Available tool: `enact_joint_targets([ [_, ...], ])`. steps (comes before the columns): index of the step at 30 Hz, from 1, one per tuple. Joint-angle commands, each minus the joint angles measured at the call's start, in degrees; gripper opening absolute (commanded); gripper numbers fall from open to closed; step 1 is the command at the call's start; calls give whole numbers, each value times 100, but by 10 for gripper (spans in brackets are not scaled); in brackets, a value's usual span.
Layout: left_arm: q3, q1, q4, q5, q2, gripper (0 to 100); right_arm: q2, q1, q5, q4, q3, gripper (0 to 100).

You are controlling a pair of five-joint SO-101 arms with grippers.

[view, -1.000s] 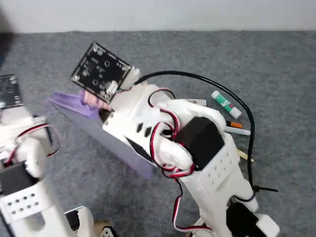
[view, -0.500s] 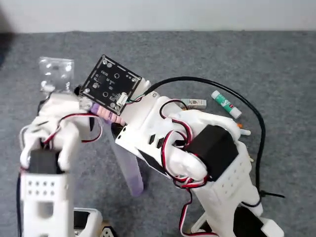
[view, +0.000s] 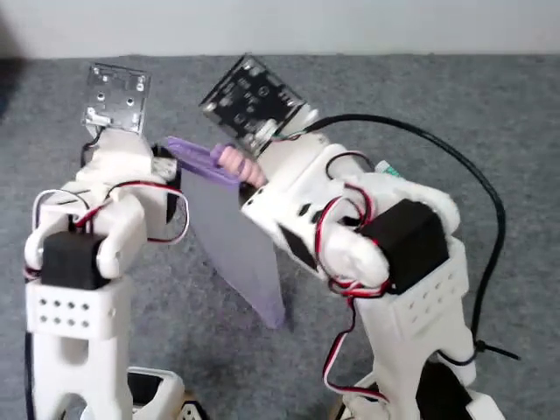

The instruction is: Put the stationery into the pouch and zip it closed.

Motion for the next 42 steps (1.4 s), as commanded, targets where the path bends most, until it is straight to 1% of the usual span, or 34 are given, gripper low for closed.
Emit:
enact_joint_targets([
  [1,-787,308,782,35,0,16,-163,92,35,215,-158,8],
  [5,-1262,730,1292,35,0,16,22,92,-53,189,-158,8],
  [8,-1332,756,1442,26,0,16,48,92,-325,40,-167,8],
  [14,-1323,-114,1451,9,9,15,-48,110,-343,-400,-193,8],
  [17,-1209,-396,1363,-334,18,15,-66,92,-343,-708,-193,8],
  [23,-1051,-712,1266,-492,0,15,145,92,-343,-1859,-158,8],
  [31,-1051,-730,1257,-492,0,15,1015,127,-334,-3204,-167,8],
  [37,-1051,-738,1196,-492,0,15,1780,259,-62,-4092,-193,8],
  [38,-1051,-809,1169,-492,0,15,1833,277,-62,-4198,-193,8],
  [42,-1033,-1530,905,-484,53,15,1851,303,-62,-4110,-193,8],
])
